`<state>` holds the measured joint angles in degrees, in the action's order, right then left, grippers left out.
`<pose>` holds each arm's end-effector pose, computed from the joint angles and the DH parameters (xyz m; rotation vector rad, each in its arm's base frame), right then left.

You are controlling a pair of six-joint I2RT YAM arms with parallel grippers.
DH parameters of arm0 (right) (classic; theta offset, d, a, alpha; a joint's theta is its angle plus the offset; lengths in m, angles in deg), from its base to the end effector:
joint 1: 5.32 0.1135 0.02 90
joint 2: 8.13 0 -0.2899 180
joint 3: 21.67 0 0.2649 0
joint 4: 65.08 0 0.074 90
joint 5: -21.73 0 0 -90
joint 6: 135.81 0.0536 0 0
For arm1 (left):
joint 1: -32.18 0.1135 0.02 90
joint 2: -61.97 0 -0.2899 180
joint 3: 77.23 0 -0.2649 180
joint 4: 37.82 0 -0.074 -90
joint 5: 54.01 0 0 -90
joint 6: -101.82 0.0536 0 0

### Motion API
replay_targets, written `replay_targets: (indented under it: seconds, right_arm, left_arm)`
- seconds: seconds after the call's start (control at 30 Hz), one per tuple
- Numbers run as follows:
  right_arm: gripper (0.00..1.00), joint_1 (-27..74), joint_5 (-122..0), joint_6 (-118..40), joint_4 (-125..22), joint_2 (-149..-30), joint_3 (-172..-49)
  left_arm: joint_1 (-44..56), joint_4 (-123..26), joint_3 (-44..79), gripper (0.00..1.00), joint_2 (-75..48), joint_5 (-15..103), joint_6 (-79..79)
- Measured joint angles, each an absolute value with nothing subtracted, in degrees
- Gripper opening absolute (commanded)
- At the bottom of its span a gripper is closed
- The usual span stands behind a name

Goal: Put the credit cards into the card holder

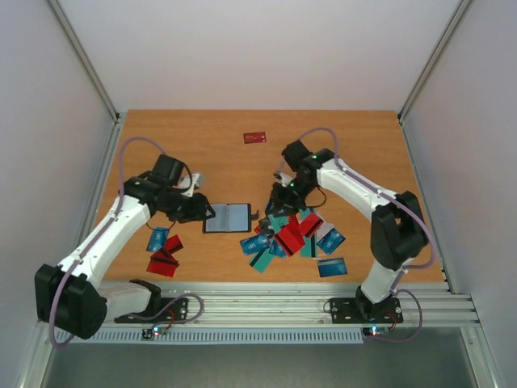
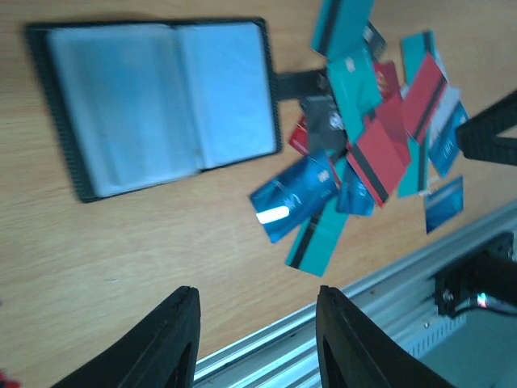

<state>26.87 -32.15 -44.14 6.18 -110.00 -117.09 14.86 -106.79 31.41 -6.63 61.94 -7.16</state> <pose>0.2944 0.2227 0.2528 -0.8779 2.8239 1.0146 0.2108 -0.0903 0.2844 0.0947 2.7842 -0.7918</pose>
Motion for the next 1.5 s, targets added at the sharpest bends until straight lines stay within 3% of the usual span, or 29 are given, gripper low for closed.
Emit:
replay_targets:
  seconds: [0.37, 0.7, 1.13, 1.5]
  right_arm:
    - [0.40, 18.06, -34.82, -39.31, -0.96, -93.39, -90.23]
    - [0.49, 15.61, -31.06, -34.76, -11.61, -90.70, -75.41]
    - [0.52, 15.24, -28.11, -26.09, -26.21, -86.79, -64.57]
    - [0.51, 13.38, -24.05, -23.92, -33.18, -87.70, -61.94]
  left_arm:
    - [0.09, -97.50, 30.10, 0.42, -18.41, 65.96, -8.98]
    - [-8.90, -93.92, 16.81, 0.42, -39.09, 68.35, -8.91]
    - [-9.92, -93.98, 5.29, 0.42, -55.77, 71.39, -6.68]
    - [-11.93, -93.46, 3.02, 0.41, -60.75, 73.55, -5.79]
